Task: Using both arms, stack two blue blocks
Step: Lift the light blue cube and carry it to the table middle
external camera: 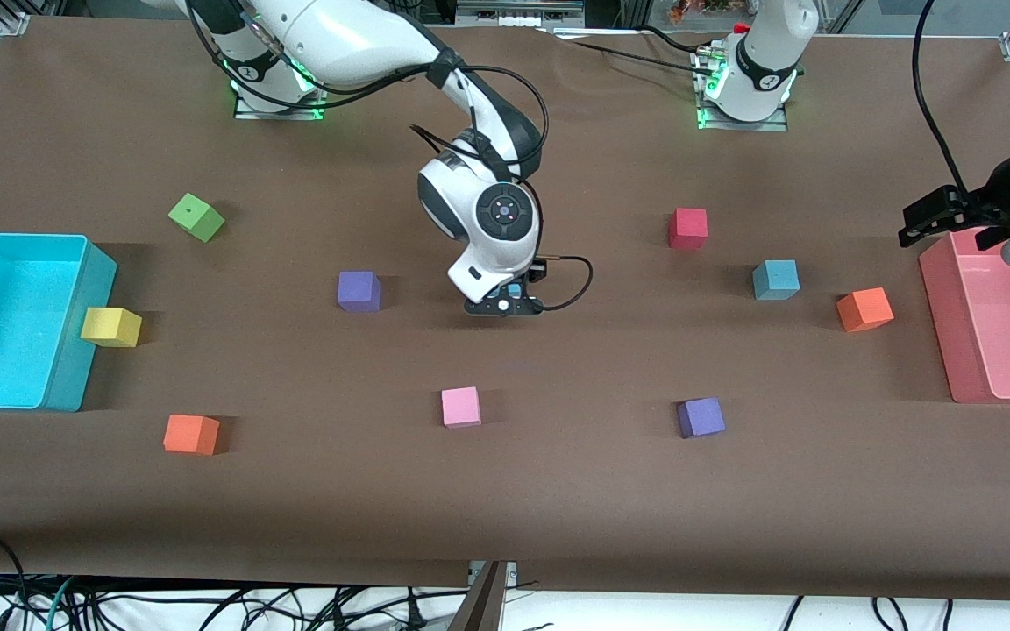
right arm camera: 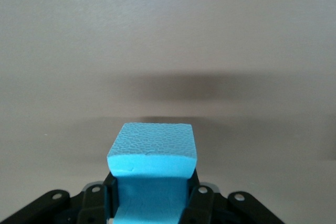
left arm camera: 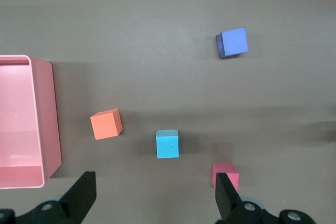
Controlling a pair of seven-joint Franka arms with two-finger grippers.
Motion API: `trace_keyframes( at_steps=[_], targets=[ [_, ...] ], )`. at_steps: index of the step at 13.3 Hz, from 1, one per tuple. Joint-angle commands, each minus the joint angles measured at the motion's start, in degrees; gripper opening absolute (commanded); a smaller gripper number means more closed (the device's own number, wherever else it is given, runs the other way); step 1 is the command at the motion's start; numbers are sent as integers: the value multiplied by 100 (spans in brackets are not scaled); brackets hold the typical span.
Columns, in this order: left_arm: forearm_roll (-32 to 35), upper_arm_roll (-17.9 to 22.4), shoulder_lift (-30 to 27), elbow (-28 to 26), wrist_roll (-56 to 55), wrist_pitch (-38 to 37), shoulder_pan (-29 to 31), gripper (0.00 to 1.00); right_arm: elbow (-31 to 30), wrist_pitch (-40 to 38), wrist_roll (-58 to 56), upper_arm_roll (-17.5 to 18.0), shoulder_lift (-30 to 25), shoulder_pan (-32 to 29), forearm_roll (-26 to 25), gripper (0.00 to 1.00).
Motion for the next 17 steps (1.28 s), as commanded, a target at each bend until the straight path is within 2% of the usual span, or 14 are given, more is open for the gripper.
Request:
trace_keyframes(
  at_steps=[1, 6, 7, 10, 13, 14, 16, 17],
  targets=[
    [-100, -18, 84, 273, 123, -88, 67, 100, 236, 122, 64, -60, 162, 188, 50, 0],
    [-101, -44, 190, 274, 70, -96, 23, 100, 227, 131, 64, -60, 365, 294, 24, 0],
    [-101, -35, 216, 274, 78, -96, 23, 100, 227, 131, 64, -60, 373, 294, 24, 7],
    [-110, -35, 295, 247, 70, -70, 23, 100, 227, 140, 56, -60, 408, 338, 33, 7],
    [-110, -44, 252, -67, 70, 183, 23, 100, 227, 281, 47, -60, 470, 382, 50, 8],
    [-110, -44, 225, -252, 70, 385, 23, 100, 236, 281, 47, -60, 479, 382, 50, 15],
    [-110, -53, 129, -490, 70, 580, -4, 100, 227, 386, 29, -60, 488, 382, 50, 100],
    [-118, -53, 120, -578, 70, 659, -21, 100, 218, 465, -14, -60, 488, 365, 50, 100]
  ],
)
